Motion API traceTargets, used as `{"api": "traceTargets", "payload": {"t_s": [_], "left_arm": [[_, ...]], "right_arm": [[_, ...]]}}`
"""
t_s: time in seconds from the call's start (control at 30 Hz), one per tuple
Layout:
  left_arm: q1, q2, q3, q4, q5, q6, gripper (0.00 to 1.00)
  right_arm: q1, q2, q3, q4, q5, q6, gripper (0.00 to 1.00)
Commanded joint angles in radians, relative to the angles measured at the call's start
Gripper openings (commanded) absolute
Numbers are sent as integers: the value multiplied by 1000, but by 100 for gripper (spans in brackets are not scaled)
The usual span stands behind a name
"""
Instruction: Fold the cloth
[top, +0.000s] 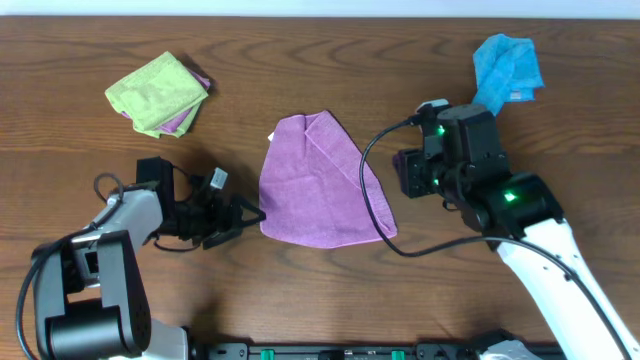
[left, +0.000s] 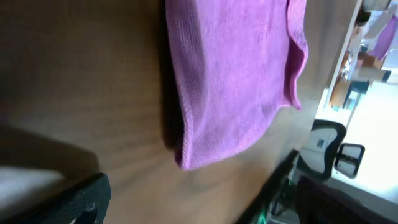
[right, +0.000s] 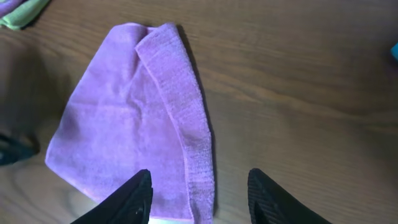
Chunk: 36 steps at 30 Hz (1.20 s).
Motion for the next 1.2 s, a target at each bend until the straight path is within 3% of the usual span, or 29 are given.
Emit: {"api": "traceTargets", "payload": {"t_s": [0.0,0.4,0.63,0.8,0.93,1.0,1.03,1.17], "left_arm": [[2,-10,-57,98,35,-142,95],[-89,-10,-238,564,51,-447,95],[-252,-10,-241,699,1,-597,95],[-294,-10,-241,705,43,-626,100],[-294,-10,-241,705,101,-626,65],[-294,-10,-241,704,128,-626,20],[-294,-10,-241,704,138,-626,8],[-294,-10,-241,688,163,-626,6]], "right_arm": [[-6,-14,1,-8,-23,11,50],[-6,-14,1,-8,-45,11,50],[-6,-14,1,-9,-45,10,50],[-6,-14,1,-68,-5,-5,49],[-6,-14,-8,-122,44,-5,49],[-6,-14,-25,-127,45,-5,49],[-6,-14,-36,-126,45,-5,50],[-6,-13,-118,-100,45,-5,55]]}}
